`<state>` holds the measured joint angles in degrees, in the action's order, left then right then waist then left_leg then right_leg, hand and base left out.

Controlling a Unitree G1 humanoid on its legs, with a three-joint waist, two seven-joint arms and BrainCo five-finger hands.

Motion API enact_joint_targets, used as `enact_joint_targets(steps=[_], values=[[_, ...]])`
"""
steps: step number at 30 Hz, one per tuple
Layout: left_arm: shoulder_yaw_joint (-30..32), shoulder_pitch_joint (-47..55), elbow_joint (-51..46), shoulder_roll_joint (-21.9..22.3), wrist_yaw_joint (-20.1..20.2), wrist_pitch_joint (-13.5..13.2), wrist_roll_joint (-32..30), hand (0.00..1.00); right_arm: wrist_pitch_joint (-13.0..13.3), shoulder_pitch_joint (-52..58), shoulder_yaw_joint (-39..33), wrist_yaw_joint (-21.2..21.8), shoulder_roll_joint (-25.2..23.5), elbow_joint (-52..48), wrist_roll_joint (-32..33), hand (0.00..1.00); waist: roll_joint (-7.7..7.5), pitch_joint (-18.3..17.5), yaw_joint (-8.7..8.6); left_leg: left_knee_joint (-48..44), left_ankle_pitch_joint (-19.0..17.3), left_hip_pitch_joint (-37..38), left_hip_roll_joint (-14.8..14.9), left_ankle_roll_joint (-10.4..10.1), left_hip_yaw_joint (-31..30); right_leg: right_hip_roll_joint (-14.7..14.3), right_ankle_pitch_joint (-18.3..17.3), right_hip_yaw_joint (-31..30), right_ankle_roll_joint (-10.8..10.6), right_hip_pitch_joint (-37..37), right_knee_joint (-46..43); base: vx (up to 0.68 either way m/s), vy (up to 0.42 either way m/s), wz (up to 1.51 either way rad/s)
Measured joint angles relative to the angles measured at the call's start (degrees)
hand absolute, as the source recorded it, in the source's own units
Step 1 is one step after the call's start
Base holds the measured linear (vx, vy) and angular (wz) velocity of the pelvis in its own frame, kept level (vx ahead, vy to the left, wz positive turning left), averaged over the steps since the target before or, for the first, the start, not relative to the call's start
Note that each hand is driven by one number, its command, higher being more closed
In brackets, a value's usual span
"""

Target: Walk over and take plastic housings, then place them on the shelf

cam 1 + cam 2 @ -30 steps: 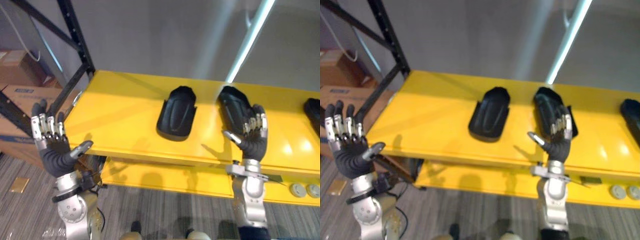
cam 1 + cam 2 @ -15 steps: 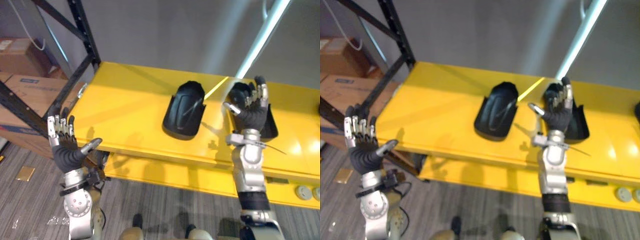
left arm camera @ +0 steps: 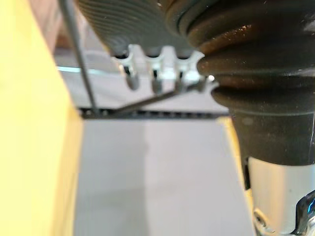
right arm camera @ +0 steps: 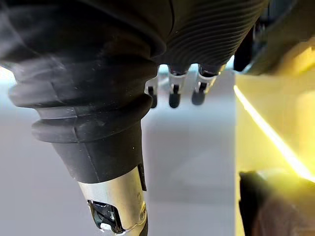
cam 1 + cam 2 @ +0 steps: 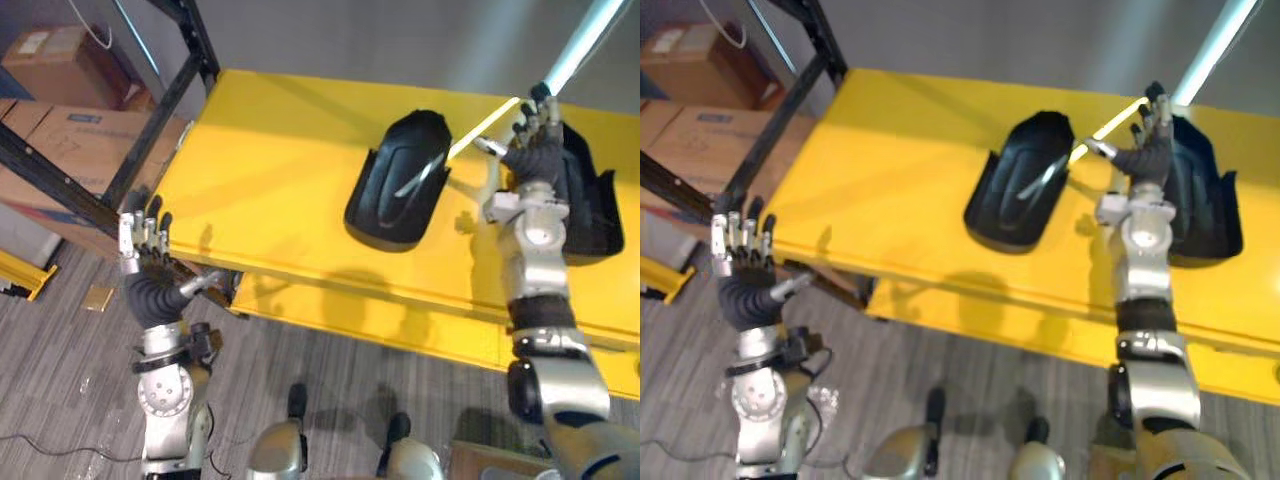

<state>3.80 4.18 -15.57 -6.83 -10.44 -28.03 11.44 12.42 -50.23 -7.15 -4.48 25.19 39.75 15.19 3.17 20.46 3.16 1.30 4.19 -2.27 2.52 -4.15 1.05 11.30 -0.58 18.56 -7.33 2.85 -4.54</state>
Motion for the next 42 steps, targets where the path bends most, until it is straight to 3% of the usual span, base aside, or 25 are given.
enact_joint_targets(steps=[6,10,18,21,27,38,42], values=[[-0.64,-2.24,0.02,-0.02,-0.46,-0.99,0.00,0.00,-1.85,-8.00,2.87,4.13,2.35,7.57,2.25,0.00,2.01,3.39,0.93,-1.89,-0.15,-1.88,0.48,-0.10,-0.29,-0.19,-0.42,-0.06,0.57,-1.84,-1.96,-0.05,-0.008,0.01],[-0.85,-2.22,0.05,-0.24,-0.68,-2.06,0.05,0.00,-3.05,-9.57,5.21,7.01,2.66,10.17,2.55,0.00,2.16,3.56,1.20,-2.25,-0.08,-2.99,0.70,-0.19,-0.40,-0.23,-0.85,-0.10,1.00,-3.28,-3.26,-0.02,-0.008,0.00],[-3.45,-3.83,0.02,-1.73,-0.67,-2.21,1.69,0.00,-9.83,-13.97,6.76,8.03,3.84,13.61,1.96,0.00,3.20,5.23,1.48,-3.02,0.12,-3.82,0.95,-0.43,-0.35,-0.03,-1.81,-0.51,1.41,-5.18,-5.98,-0.03,-0.005,-0.01],[-5.49,-4.72,0.02,-1.72,-0.78,-2.21,1.53,0.00,-10.54,-15.79,7.01,8.11,3.84,14.92,1.94,0.00,3.63,5.44,1.85,-3.02,0.17,-3.84,1.04,-0.49,0.33,0.02,-1.92,-1.37,1.50,-5.97,-6.75,-0.02,-0.004,-0.10],[-6.63,-5.34,0.02,-1.72,-2.23,-2.19,1.53,0.00,-10.23,-16.20,7.28,8.17,3.86,15.65,1.91,0.00,3.73,5.49,1.94,-3.00,0.29,-3.89,1.03,-0.52,0.88,0.13,-1.93,-1.67,1.52,-6.60,-7.22,-0.01,0.000,-0.06],[-7.12,-5.19,0.02,-1.71,-2.21,-2.18,1.56,0.00,-5.96,-16.26,8.92,9.57,3.85,16.72,1.96,0.00,3.77,5.50,2.27,-2.58,0.67,-3.85,0.78,-0.56,0.83,0.51,-1.94,-1.47,1.50,-6.66,-7.33,0.00,0.000,0.00],[-7.32,-5.17,0.02,-1.69,-1.84,-2.18,1.58,0.00,-5.35,-17.79,9.18,11.54,3.85,16.72,1.95,0.00,4.73,5.96,2.29,-2.57,0.74,-3.82,0.76,-0.58,0.80,0.55,-1.93,-1.46,1.49,-6.66,-7.42,0.00,0.000,0.00]])
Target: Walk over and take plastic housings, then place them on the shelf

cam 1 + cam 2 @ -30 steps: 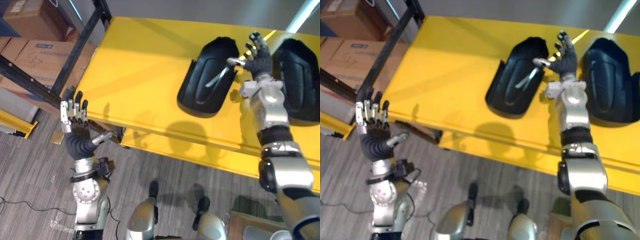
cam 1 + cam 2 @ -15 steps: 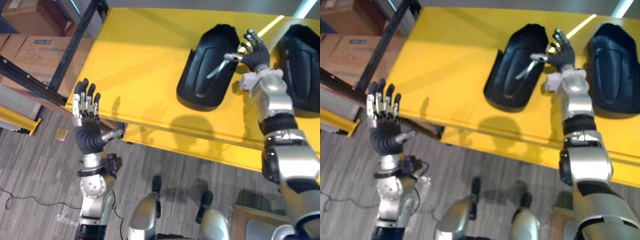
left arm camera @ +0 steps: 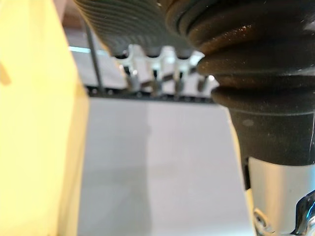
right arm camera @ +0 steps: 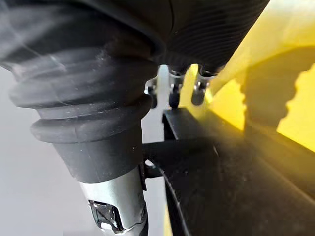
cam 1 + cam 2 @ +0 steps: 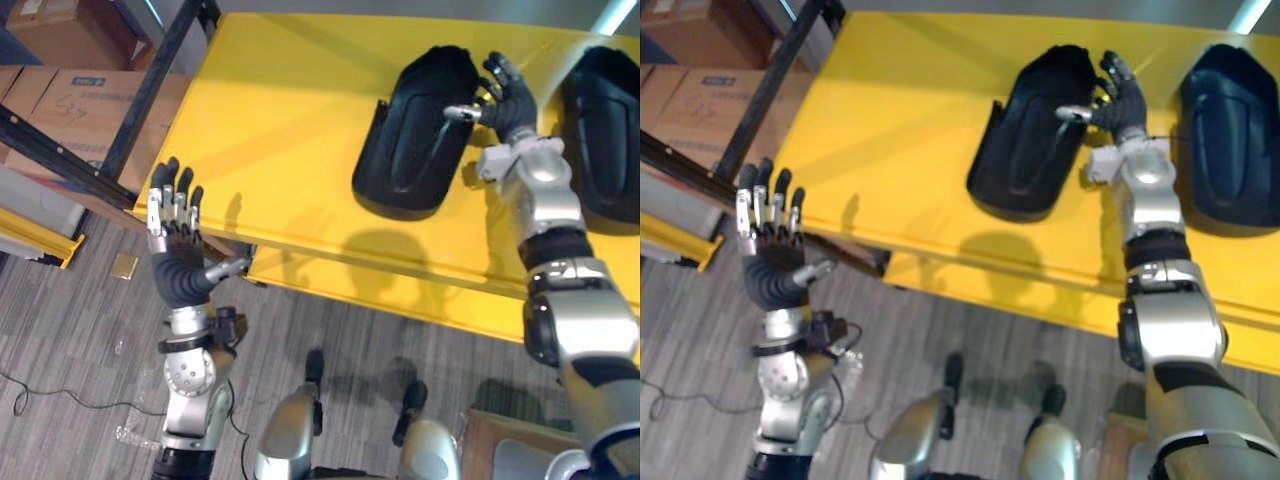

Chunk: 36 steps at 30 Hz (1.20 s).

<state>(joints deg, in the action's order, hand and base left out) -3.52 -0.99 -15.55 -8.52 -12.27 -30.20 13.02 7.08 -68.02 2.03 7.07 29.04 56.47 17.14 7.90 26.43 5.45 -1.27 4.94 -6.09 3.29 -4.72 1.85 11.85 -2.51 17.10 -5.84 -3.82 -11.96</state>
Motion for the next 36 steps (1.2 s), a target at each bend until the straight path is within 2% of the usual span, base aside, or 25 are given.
enact_joint_targets(steps=[6,10,12,14,15,16,17,19,20,22,24,25,27,28,30,31,33,34,35,36], values=[[-0.10,0.49,0.00,0.02,0.01,0.03,-0.02,0.00,0.62,-0.45,2.21,-0.18,-0.16,0.00,-2.36,0.00,0.76,0.36,0.09,0.02,0.07,0.01,0.04,-0.03,-0.05,-0.01,-0.01,0.04,0.00,-0.02,-0.11,0.00,0.000,0.00],[-0.11,0.52,0.00,0.02,0.04,0.02,-0.01,0.00,0.73,-0.45,2.21,-2.20,-0.19,0.01,-3.20,0.00,0.76,0.36,0.15,0.02,0.10,0.00,-0.05,0.01,-0.08,0.09,-0.03,0.05,-0.02,-0.06,-0.25,0.00,0.000,0.00],[-0.13,0.53,0.00,0.01,0.08,0.02,0.01,0.00,1.70,-0.44,2.21,-4.10,-0.17,0.02,-4.80,0.00,0.76,0.36,0.13,0.14,0.19,0.01,-0.08,0.02,-0.11,0.14,-0.14,0.06,-0.10,-0.14,-0.40,0.00,0.000,0.00],[-0.24,0.63,0.01,0.01,0.34,0.00,0.13,0.00,4.27,-0.44,2.07,-8.20,-0.14,-0.06,-7.17,0.00,0.76,0.36,0.07,0.64,0.56,0.08,-0.08,-0.01,-0.23,0.13,-0.19,0.12,-0.12,-0.24,-0.45,0.00,0.000,0.03],[-0.35,0.68,0.00,0.01,0.42,-0.01,0.13,0.00,4.79,-0.44,1.97,-9.28,-0.13,-0.26,-7.45,0.00,0.76,0.36,0.04,0.81,0.68,0.11,-0.08,-0.01,-0.30,0.12,-0.19,0.13,-0.12,-0.26,-0.45,0.00,-0.003,0.04],[-1.13,0.87,0.00,-0.01,1.03,-0.10,0.13,0.00,5.95,0.21,1.06,-12.81,-0.13,-2.67,-9.51,0.00,0.76,0.36,-0.04,0.86,0.73,0.09,-0.07,-0.01,-0.37,0.10,-0.18,0.14,-0.12,-0.28,-0.45,0.00,0.000,0.00],[-1.63,0.99,-0.02,-0.01,1.30,-0.20,0.11,0.00,6.31,0.58,0.46,-14.50,-0.16,-4.43,-10.83,0.00,0.76,0.36,-0.05,0.86,0.73,0.10,-0.10,-0.01,-0.37,0.15,-0.18,0.13,-0.12,-0.28,-0.44,0.00,0.000,0.00],[-2.27,1.25,-0.48,0.18,1.94,-0.24,0.08,0.00,8.21,2.15,-1.62,-19.36,-0.20,-12.04,-14.34,0.00,0.76,0.36,-0.26,0.90,0.75,0.13,-0.20,-0.01,-0.38,0.28,-0.17,0.14,-0.14,-0.31,-0.44,0.00,0.000,0.00],[-2.26,1.27,-1.07,0.17,2.26,-0.25,0.08,0.00,9.26,3.74,-3.06,-22.47,-0.27,-18.97,-16.57,0.00,0.76,0.36,-0.57,0.93,0.75,0.14,-0.26,-0.01,-0.37,0.35,-0.16,0.13,-0.15,-0.31,-0.40,0.00,0.000,0.00],[-2.09,1.79,-2.38,0.17,2.53,-0.28,0.10,0.00,10.76,6.56,-4.48,-24.92,-0.78,-29.68,-18.26,0.00,0.76,0.36,-1.40,1.09,0.74,0.28,-0.37,-0.01,-0.23,0.59,-0.13,0.06,-0.21,-0.31,-0.31,0.01,0.008,-0.03],[-2.13,2.46,-2.70,0.17,4.20,-0.14,-0.13,0.00,11.05,12.73,-4.70,-24.65,-2.25,-43.27,-18.55,0.00,0.75,0.35,-2.73,1.71,0.75,1.19,-0.40,0.00,0.48,0.78,-0.09,-0.33,-0.28,-0.08,-0.25,0.02,0.013,-0.13],[-2.12,2.50,-2.70,0.16,4.47,0.01,-0.09,0.00,11.12,14.79,-4.59,-24.38,-2.77,-46.55,-18.53,0.00,0.73,0.34,-3.18,1.80,0.75,1.33,-0.40,0.01,0.59,0.77,-0.08,-0.42,-0.28,-0.04,-0.24,0.01,0.000,-0.17],[-2.10,2.43,-2.70,0.11,4.86,0.96,-0.06,0.00,11.02,24.29,-4.00,-21.32,-5.36,-57.93,-18.02,0.00,0.71,0.34,-3.98,2.85,0.81,2.48,-0.25,0.11,1.87,0.54,0.02,-1.62,-0.45,-0.10,0.02,0.01,-0.003,-0.24],[-2.03,2.32,-2.69,0.07,4.75,1.35,-0.06,0.00,10.78,26.40,-3.72,-20.40,-6.02,-60.03,-17.91,0.00,0.71,0.34,-4.47,2.91,0.82,2.52,-0.27,0.12,1.94,0.49,0.03,-1.67,-0.46,-0.10,0.03,0.01,-0.012,-0.17],[-1.54,1.46,-2.02,0.01,4.44,3.23,0.29,0.00,9.01,32.58,-2.08,-15.93,-7.88,-65.18,-16.23,0.00,0.63,0.33,-6.23,3.07,0.82,2.69,-0.21,0.12,2.51,0.22,0.21,-2.21,-0.72,-0.24,0.24,0.00,-0.011,-0.12],[-1.50,1.19,-1.70,0.02,4.43,3.57,0.66,0.00,8.51,33.89,-1.82,-14.36,-8.35,-66.12,-15.37,0.00,0.56,0.35,-6.25,3.21,0.81,2.98,-0.13,0.12,3.00,0.11,0.24,-2.73,-0.76,-0.31,0.24,0.00,-0.004,-0.26],[-0.96,0.82,-0.74,0.01,4.62,5.38,1.03,0.00,6.74,37.67,-1.31,-8.12,-9.54,-68.76,-13.04,0.00,0.16,0.19,-6.62,3.71,0.81,3.50,0.09,0.12,3.78,-0.14,0.28,-3.38,-0.81,-0.50,0.29,0.01,-0.009,-0.19],[-0.92,0.65,-0.57,0.01,4.81,5.76,1.36,0.00,6.31,38.47,-1.14,-6.71,-9.57,-69.29,-12.42,0.00,-0.03,0.11,-6.63,3.73,0.81,3.49,0.14,0.12,3.88,-0.20,0.28,-3.47,-0.81,-0.60,0.29,0.01,-0.013,-0.08],[-0.29,0.54,-0.29,0.02,6.07,7.22,2.94,0.00,5.28,39.46,-0.22,-3.15,-9.59,-69.65,-9.81,0.00,-0.65,-0.19,-6.66,3.79,0.80,3.37,0.23,0.12,4.18,-0.35,0.28,-3.80,-0.80,-0.95,0.29,0.01,-0.011,-0.08],[0.34,0.50,0.20,0.01,6.67,7.99,3.14,0.00,4.81,39.92,0.12,-1.45,-9.66,-69.66,-8.72,0.00,-0.98,-0.35,-6.66,3.79,0.80,3.29,0.29,0.11,4.29,-0.45,0.31,-3.97,-0.82,-1.09,0.29,0.02,-0.013,-0.06]])
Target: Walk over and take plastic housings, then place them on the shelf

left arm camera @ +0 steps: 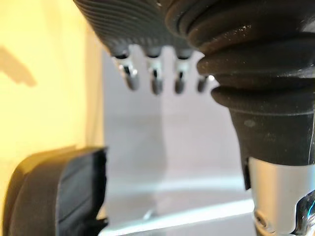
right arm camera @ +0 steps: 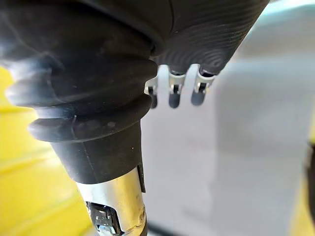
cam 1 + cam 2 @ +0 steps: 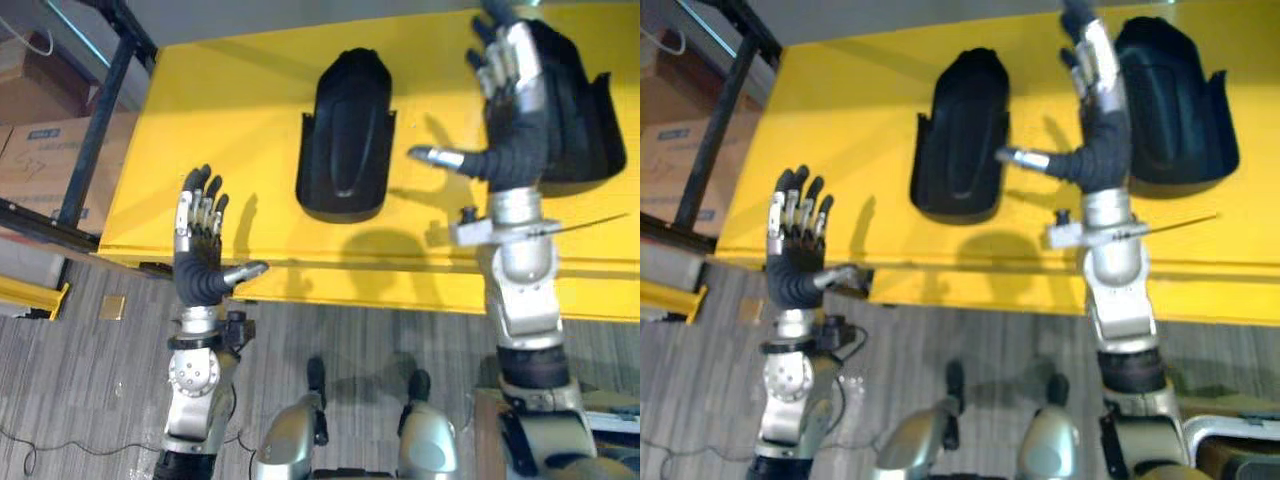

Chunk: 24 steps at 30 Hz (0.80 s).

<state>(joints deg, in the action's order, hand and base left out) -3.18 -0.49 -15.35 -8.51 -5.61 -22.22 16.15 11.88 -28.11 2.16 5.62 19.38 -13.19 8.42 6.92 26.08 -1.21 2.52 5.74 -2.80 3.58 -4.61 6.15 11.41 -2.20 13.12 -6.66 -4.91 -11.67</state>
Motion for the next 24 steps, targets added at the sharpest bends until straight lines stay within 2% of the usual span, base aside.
enact_joint_targets(steps=[1,3,6,11,16,20,24], values=[[0.73,-0.19,1.26,-0.10,0.70,1.42,0.89,0.00,-1.22,1.17,0.46,3.12,-0.08,-0.11,1.93,0.00,-0.64,-0.31,-0.01,0.01,0.00,-0.10,0.09,0.00,-0.01,-0.14,0.02,-0.27,0.00,-0.07,0.01,0.00,0.000,0.00],[1.37,-0.16,2.96,-0.11,0.73,3.28,1.41,0.00,-2.54,2.89,1.01,6.53,-0.39,-0.12,3.60,0.00,-1.50,-0.73,0.06,0.05,-0.01,-0.19,0.09,0.00,-0.01,-0.17,0.02,-0.28,0.00,-0.14,0.10,0.00,0.000,0.00],[2.78,0.00,4.42,-0.22,0.67,4.53,1.43,0.00,-4.11,5.21,2.62,11.47,-0.62,-0.13,4.33,0.00,-2.73,-0.77,0.05,0.05,-0.02,-0.21,0.03,0.01,0.01,-0.14,0.04,-0.34,-0.03,-0.13,0.16,0.00,0.000,0.00],[3.18,0.02,4.77,-0.63,0.08,5.54,1.34,0.00,-4.90,6.44,4.89,17.28,-0.60,-0.14,5.61,0.00,-3.24,-0.68,0.10,-0.04,-0.05,-0.30,-0.06,0.05,0.00,-0.05,0.10,-0.38,-0.11,-0.13,0.16,0.00,0.000,0.00],[4.04,-0.02,5.64,-1.24,-0.58,5.83,1.27,0.00,-6.20,7.55,6.43,21.33,-0.39,-0.14,7.03,0.00,-3.55,-0.65,0.09,-0.06,-0.08,-0.37,-0.04,0.10,-0.01,-0.08,0.10,-0.35,-0.12,-0.13,0.17,0.00,0.000,0.00],[5.98,-0.11,5.63,-2.14,-1.04,5.82,0.94,0.00,-8.18,9.69,7.13,24.37,-0.29,-1.84,8.92,0.00,-4.56,-0.75,0.26,-0.11,-0.20,-0.50,-0.05,0.24,-0.04,-0.06,0.11,-0.31,-0.12,-0.13,0.27,0.00,0.000,0.00],[6.96,-0.32,5.62,-2.43,-2.76,5.63,0.67,0.00,-8.44,11.15,9.85,28.31,-0.20,-2.57,10.53,0.00,-5.62,-0.96,0.26,-0.44,-0.48,-0.78,-0.16,0.38,-0.07,0.10,0.14,-0.26,-0.17,-0.13,0.33,0.00,0.004,0.01]])
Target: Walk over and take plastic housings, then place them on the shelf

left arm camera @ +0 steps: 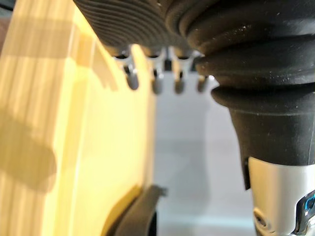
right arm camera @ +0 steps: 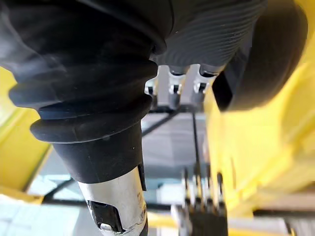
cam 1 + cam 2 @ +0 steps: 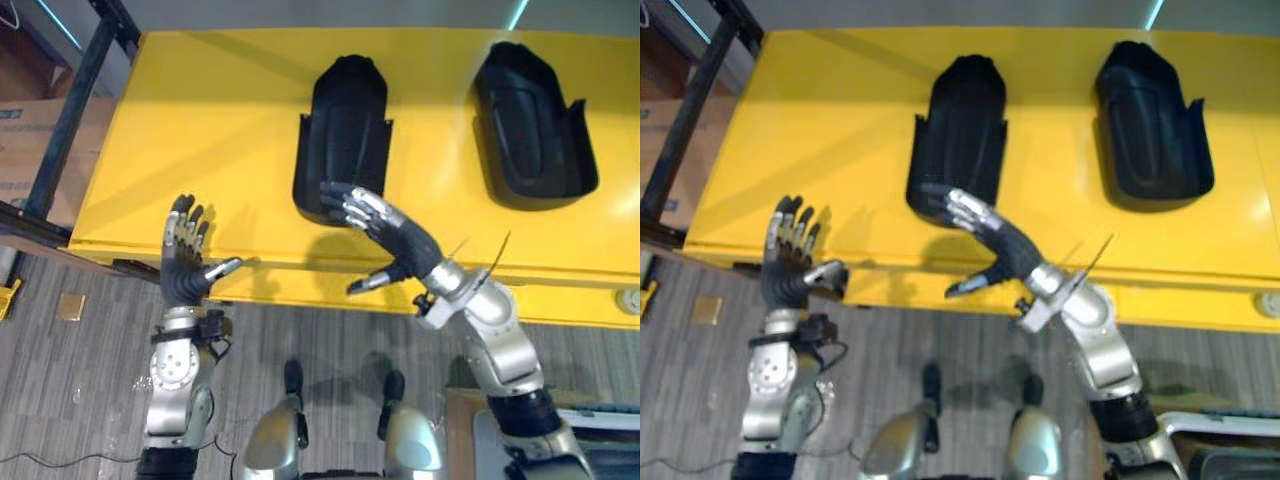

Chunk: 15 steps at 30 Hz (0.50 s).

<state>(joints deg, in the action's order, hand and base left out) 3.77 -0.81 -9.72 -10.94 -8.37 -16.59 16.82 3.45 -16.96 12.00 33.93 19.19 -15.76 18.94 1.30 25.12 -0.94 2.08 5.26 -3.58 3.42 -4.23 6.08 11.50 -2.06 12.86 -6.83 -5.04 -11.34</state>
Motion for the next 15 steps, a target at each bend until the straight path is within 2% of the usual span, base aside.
enact_joint_targets(steps=[7,15], values=[[0.19,-0.36,-1.39,-0.01,-1.00,-1.55,-0.04,0.00,-1.62,1.22,4.03,3.40,0.04,-0.21,-0.02,0.00,-0.32,0.08,0.14,-0.76,-0.35,-0.53,-0.14,0.09,-0.18,0.20,0.13,0.15,-0.13,0.01,0.07,0.00,0.003,0.01],[0.75,-0.40,-2.89,-0.03,-2.00,-3.46,-1.63,0.00,-2.09,3.04,6.18,2.97,0.32,2.39,-1.05,0.00,-0.35,0.08,0.21,-0.75,-0.62,-0.76,-0.19,0.22,-0.18,0.23,0.15,0.24,-0.14,0.21,0.32,0.00,0.000,0.00]])
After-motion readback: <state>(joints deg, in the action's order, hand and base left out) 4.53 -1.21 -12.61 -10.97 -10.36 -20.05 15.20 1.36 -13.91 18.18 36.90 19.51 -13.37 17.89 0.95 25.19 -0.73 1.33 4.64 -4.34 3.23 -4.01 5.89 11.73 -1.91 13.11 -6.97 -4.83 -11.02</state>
